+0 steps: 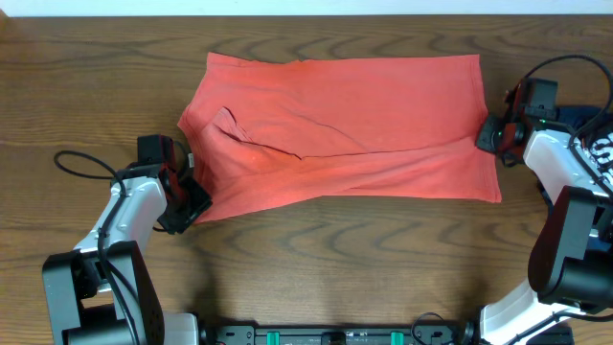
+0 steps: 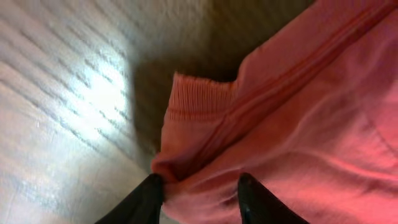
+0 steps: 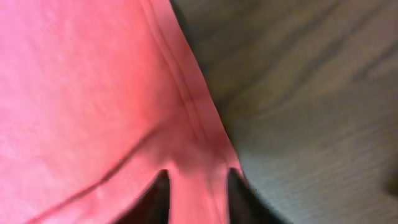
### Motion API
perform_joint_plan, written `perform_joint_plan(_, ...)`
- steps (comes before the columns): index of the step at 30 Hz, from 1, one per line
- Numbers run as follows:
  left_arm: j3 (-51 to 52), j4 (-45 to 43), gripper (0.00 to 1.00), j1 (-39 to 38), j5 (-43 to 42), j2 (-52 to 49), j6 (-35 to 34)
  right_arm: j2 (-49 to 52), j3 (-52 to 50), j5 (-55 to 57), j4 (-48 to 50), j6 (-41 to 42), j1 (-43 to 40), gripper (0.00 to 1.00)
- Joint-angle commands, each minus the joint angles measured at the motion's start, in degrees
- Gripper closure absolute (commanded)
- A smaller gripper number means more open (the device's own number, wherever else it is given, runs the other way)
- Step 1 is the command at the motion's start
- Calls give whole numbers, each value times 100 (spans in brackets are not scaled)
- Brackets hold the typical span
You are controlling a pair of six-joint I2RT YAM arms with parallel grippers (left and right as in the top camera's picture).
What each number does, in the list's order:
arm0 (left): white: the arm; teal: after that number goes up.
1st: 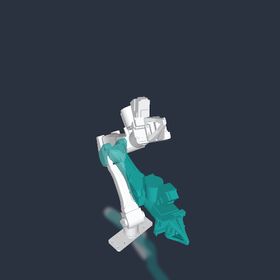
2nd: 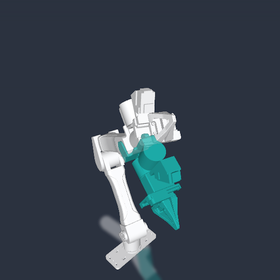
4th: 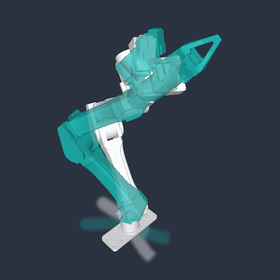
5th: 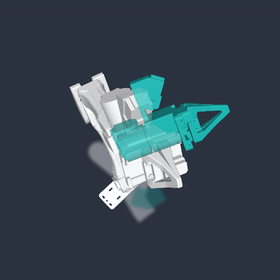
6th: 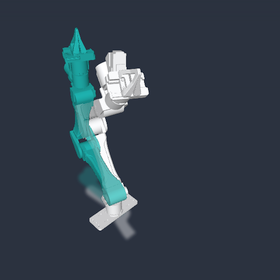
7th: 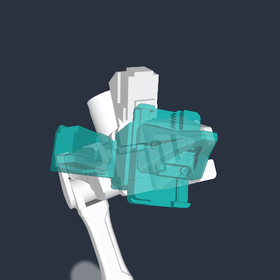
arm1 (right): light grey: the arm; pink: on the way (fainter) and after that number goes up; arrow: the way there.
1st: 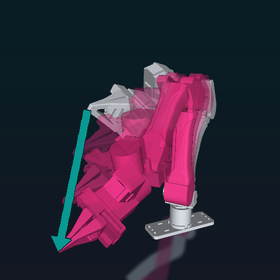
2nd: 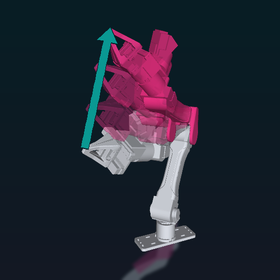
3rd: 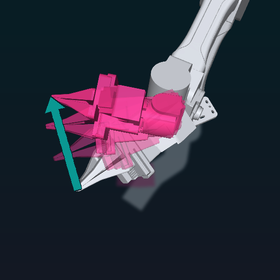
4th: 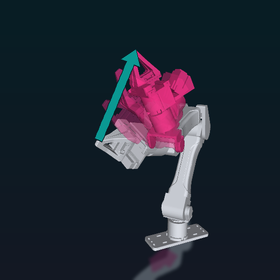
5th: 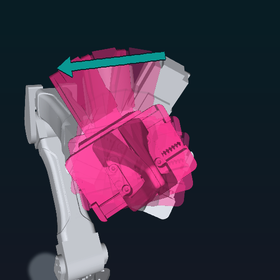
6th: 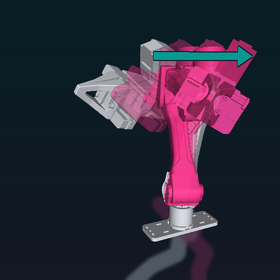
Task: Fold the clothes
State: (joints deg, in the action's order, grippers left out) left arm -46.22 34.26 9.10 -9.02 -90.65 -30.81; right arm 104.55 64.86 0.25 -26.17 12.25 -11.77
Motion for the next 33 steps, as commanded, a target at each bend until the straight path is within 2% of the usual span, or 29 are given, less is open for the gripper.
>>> perform_joint_plan(1,28,-7,59,0,118,-33,57,24,17,422,-184,85,-7,61)
perform_joint_plan(5,28,0,59,0,120,-33,63,22,22,219,-188,94,-24,53)
perform_joint_plan(8,28,39,59,0,271,-33,61,2,28,76,-380,98,-26,53)
perform_joint_plan(16,28,101,59,0,354,-33,59,4,-133,76,-1871,98,-26,51)
perform_joint_plan(18,28,98,63,0,356,-33,59,4,-240,79,-1939,96,-24,52)
perform_joint_plan(19,28,98,75,0,358,-33,59,4,-310,81,-1934,96,-22,53)
perform_joint_plan(20,28,98,91,0,358,-33,59,4,-380,90,-1910,96,-22,54)
perform_joint_plan(21,28,98,94,0,358,-33,59,4,-461,129,-1858,98,-22,57)
perform_joint_plan(25,28,59,94,0,444,-33,57,4,-734,498,-1685,101,-26,67)
perform_joint_plan(28,28,83,94,0,588,-33,59,4,-929,1047,-1659,262,-28,83)
perform_joint_plan(30,28,83,94,0,684,-33,57,4,-1056,1412,-1668,516,-28,91)
perform_joint_plan(33,28,81,94,17,719,-33,59,4,-1185,1502,-1648,605,-28,94)
